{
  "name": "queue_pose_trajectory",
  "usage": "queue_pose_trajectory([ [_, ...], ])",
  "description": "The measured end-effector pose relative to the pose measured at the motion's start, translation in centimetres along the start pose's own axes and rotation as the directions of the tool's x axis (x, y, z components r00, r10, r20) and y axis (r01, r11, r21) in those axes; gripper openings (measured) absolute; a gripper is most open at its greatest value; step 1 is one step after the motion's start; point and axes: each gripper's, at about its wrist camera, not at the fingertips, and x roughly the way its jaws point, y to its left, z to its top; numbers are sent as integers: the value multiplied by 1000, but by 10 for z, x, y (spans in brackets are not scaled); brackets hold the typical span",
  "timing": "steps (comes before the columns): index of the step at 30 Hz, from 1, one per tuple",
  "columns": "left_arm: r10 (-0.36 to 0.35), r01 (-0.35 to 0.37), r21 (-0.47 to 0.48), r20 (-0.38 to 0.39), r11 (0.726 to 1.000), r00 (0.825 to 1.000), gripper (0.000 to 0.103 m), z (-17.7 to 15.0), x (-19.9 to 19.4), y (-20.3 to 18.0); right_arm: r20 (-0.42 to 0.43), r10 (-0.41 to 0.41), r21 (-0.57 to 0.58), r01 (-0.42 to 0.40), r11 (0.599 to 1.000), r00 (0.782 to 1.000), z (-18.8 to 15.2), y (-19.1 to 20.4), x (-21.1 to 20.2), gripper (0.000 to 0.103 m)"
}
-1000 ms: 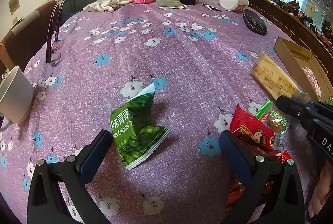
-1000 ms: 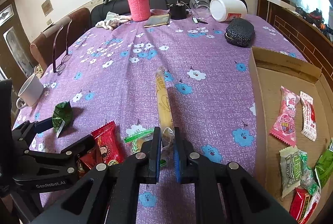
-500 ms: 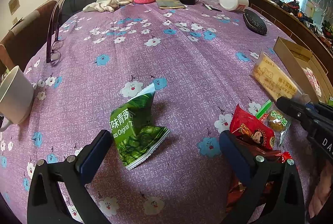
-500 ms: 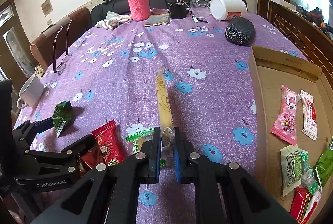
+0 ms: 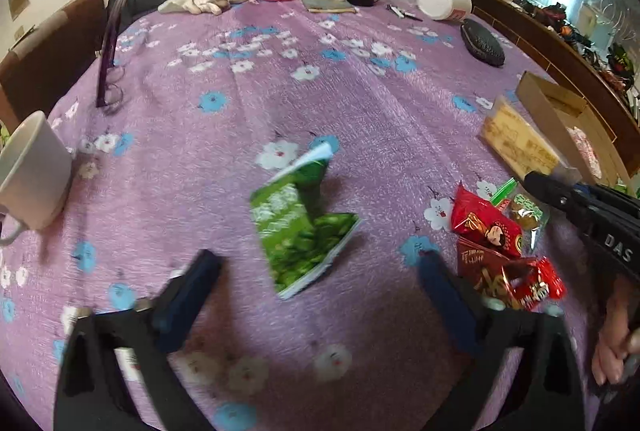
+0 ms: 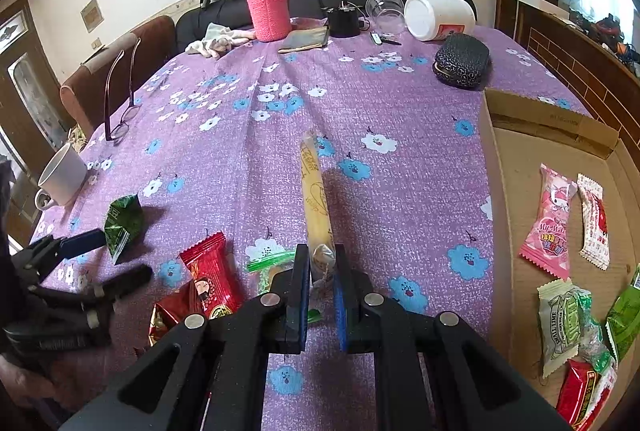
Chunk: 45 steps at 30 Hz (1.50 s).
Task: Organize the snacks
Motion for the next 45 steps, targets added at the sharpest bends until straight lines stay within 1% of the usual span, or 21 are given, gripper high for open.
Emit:
queue_pose_trajectory([
  [1,-2,1,13,6,1000,1000,59,1,-3,2,2,-1,-1,1,1000,1000,0,1,-1,11],
  [2,-11,11,11,-4,1000,1000,57,2,-3,5,6,-1,-4,1,1000,1000,0,1,-2,11],
  [3,-27,27,-1,-15,1000,1000,57,4,-3,10,9,-3,-4,3,1000,1000,0,1,-2,11],
  [5,-59,58,-31,-12,998,998,56,5,-2,17,9,-5,-5,5,1000,1000,0,1,-2,11],
  [8,-79,79,-54,13,995,997,56,8,-5,19,3,-8,-6,8,1000,1000,-1,2,0,11],
  [10,-93,93,-67,8,993,996,56,11,-2,18,0,-10,-8,10,1000,1000,-1,2,0,11],
  [12,-85,84,-84,-4,993,996,56,15,4,18,0,-9,-8,9,1000,1000,-1,1,1,11],
  [17,-62,65,-94,33,993,998,56,20,10,18,-5,-2,-15,2,1000,1000,-1,3,1,11],
  [18,-56,60,-94,43,994,998,42,21,10,17,-3,-2,-16,2,1000,1000,-1,3,1,11],
  [19,-54,58,-92,49,994,997,22,21,11,17,-1,0,-16,0,1000,1000,-1,4,0,11],
  [21,-54,59,-102,49,993,997,3,23,14,20,1,3,-13,-3,1000,1000,0,3,-1,11],
  [27,-90,95,-120,47,988,995,4,22,4,22,-2,2,-11,-2,1000,1000,-1,2,0,11],
  [29,-87,89,-96,29,991,996,19,22,-4,18,-2,4,-9,-4,1000,1000,-1,2,0,11],
  [30,-79,82,-91,35,992,996,40,21,-10,17,-2,4,-8,-4,1000,1000,0,2,0,11],
  [31,-69,73,-86,52,994,996,56,22,-15,16,-2,5,-7,-5,1000,1000,0,2,0,11],
  [33,-35,42,-65,99,997,994,61,27,-27,16,-1,6,-7,-6,1000,1000,0,2,-1,11],
  [35,-24,32,-66,112,997,993,68,36,-29,18,1,6,-5,-6,1000,1000,0,2,-1,11],
  [36,-32,40,-73,109,997,994,71,41,-27,20,1,7,-3,-7,1000,1000,0,1,-1,11],
  [39,-38,43,-79,58,996,998,71,51,-8,22,0,12,8,-12,1000,1000,0,-1,-1,11],
  [43,-43,44,-96,18,994,999,70,54,17,22,2,20,11,-20,1000,1000,1,-1,-2,11],
  [45,-47,48,-92,14,995,999,59,50,26,18,5,24,12,-24,1000,1000,1,-1,-3,11],
])
